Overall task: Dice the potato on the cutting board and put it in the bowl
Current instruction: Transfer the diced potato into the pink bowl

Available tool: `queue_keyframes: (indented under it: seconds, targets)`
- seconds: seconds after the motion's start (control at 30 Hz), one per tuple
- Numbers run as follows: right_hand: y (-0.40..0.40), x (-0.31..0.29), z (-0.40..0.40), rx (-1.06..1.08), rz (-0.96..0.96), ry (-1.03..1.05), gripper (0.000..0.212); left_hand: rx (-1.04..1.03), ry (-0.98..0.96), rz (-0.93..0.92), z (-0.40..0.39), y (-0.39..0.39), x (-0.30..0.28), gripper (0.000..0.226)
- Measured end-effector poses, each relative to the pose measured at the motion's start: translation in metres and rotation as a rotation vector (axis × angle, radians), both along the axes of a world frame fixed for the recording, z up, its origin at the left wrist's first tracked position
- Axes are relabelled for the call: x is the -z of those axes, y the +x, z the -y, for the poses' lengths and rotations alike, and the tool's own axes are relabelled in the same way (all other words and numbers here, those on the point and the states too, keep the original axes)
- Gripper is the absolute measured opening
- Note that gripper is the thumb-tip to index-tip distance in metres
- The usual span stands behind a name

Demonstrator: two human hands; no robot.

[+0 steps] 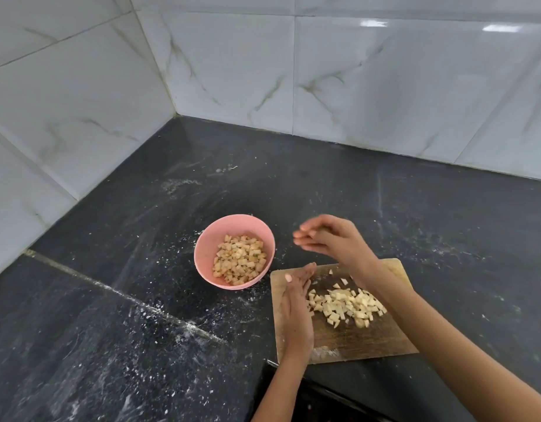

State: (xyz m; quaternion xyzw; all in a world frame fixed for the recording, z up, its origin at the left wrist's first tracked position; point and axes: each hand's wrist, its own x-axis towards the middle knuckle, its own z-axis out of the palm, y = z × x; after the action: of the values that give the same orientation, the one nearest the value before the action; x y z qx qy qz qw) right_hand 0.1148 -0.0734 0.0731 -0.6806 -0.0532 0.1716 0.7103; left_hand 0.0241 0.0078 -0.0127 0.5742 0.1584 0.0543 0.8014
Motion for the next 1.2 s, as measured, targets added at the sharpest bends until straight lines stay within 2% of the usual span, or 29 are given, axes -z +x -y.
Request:
queue_keyframes:
  seconds: [0.07,0.13,0.2,0.27,0.4,0.53,0.63,0.7,0.83,0.9,0.97,1.07,1.13,1.2]
  targets:
    - [-0.028,0.015,0.034,0.109,0.188,-0.285,0.021,0.023,0.044,0.028,0.002,0.000,0.000,0.074]
    - [-0.053,0.034,0.060,0.181,0.399,-0.560,0.021,0.038,0.097,0.047,0.006,0.001,0.002,0.079]
    - [-0.069,0.054,0.076,0.166,0.543,-0.668,0.019,0.052,0.129,0.062,0.008,0.001,0.003,0.085]
    - [-0.077,0.069,0.083,0.082,0.523,-0.739,0.024,0.064,0.146,0.070,0.009,0.001,0.005,0.092]
    - [-0.079,0.087,0.075,-0.049,0.557,-0.919,0.058,0.100,0.197,0.073,0.012,0.003,0.006,0.090]
    - [-0.088,0.086,0.071,-0.110,0.542,-0.820,0.051,0.096,0.273,0.100,0.013,-0.003,0.004,0.075]
    - [-0.089,0.082,0.080,0.056,0.548,-0.824,0.048,0.161,0.508,0.156,0.013,-0.003,0.005,0.064]
    - [-0.083,0.083,0.085,0.124,0.518,-0.899,0.055,0.235,0.642,0.145,0.015,0.000,0.006,0.072]
    - [-0.076,0.087,0.077,0.026,0.516,-1.063,0.070,0.327,0.813,0.174,0.016,0.004,0.013,0.083]
    - [-0.083,0.087,0.073,-0.015,0.537,-1.014,0.072,0.323,0.814,0.184,0.016,0.003,0.013,0.079]
    - [-0.093,0.085,0.076,-0.030,0.546,-0.897,0.062,0.322,0.790,0.190,0.014,0.001,0.011,0.069]
    - [-0.099,0.085,0.086,0.072,0.562,-0.856,0.051,0.294,0.683,0.191,0.013,-0.001,0.006,0.065]
    - [-0.099,0.088,0.089,0.046,0.554,-0.945,0.066,0.263,0.558,0.181,0.011,-0.001,0.003,0.076]
    - [-0.098,0.094,0.088,-0.080,0.579,-1.031,0.087,0.261,0.431,0.172,0.009,0.001,0.005,0.086]
